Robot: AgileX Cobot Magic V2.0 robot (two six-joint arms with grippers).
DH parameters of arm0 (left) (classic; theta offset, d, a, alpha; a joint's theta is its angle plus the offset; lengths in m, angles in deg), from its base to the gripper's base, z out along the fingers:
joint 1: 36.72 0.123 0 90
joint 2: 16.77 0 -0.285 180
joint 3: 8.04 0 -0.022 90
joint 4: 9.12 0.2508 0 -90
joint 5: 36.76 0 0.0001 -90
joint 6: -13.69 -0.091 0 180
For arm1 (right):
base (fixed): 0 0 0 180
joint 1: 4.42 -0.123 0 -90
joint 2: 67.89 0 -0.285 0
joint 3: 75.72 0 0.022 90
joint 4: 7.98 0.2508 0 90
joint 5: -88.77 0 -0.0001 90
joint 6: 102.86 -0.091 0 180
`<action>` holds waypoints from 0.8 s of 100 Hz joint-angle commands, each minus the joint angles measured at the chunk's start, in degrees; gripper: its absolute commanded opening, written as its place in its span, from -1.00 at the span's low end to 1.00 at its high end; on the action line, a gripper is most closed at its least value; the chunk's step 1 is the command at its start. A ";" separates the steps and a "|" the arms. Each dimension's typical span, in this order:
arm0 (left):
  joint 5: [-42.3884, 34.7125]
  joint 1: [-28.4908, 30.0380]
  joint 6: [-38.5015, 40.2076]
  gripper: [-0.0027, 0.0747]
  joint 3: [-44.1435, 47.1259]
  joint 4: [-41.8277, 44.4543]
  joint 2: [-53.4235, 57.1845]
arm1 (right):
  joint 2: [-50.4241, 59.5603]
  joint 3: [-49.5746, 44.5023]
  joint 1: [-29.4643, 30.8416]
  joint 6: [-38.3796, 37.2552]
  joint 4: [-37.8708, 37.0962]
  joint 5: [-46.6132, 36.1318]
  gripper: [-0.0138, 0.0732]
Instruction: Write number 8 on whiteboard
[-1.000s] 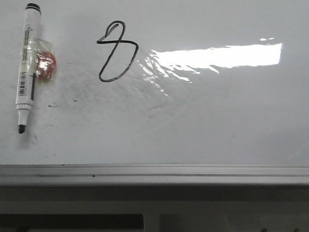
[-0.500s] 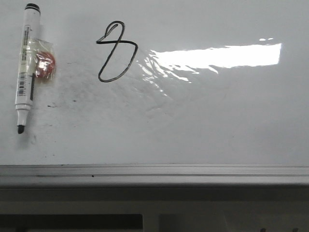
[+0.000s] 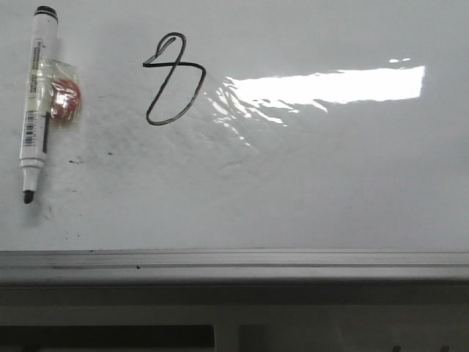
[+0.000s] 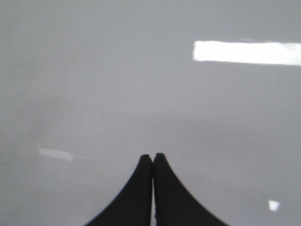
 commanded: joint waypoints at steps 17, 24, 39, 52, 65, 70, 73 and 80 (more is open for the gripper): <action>-2.70 0.18 0.06 -0.98 2.27 0.11 1.60 | 1.47 -1.88 10.94 -0.08 -3.20 -6.13 -0.85; -2.70 0.18 0.06 -0.98 2.27 0.11 1.60 | 3.76 -3.66 13.85 -0.88 -3.20 -6.13 -0.85; -2.70 0.18 0.06 -0.98 2.27 0.11 1.60 | 6.98 -7.64 17.61 -2.10 -4.76 -6.01 -0.85; -2.70 0.18 0.06 -0.98 2.27 0.11 1.60 | 9.51 -12.16 18.28 -3.74 -4.89 -6.10 -0.85; -2.70 0.18 0.06 -0.98 2.27 0.11 1.60 | 13.82 -14.73 18.66 -10.30 -9.35 0.25 -0.85; -2.70 0.18 0.06 -0.98 2.27 0.11 1.60 | 13.71 -14.87 18.66 -10.30 -9.48 0.71 -0.85; -2.70 0.18 0.06 -0.98 2.27 0.11 1.60 | 13.61 -14.87 18.66 -10.14 -9.48 0.82 -0.85; -2.70 0.18 0.06 -0.98 2.27 0.11 1.60 | 13.61 -14.87 18.66 -10.01 -9.48 2.20 -0.85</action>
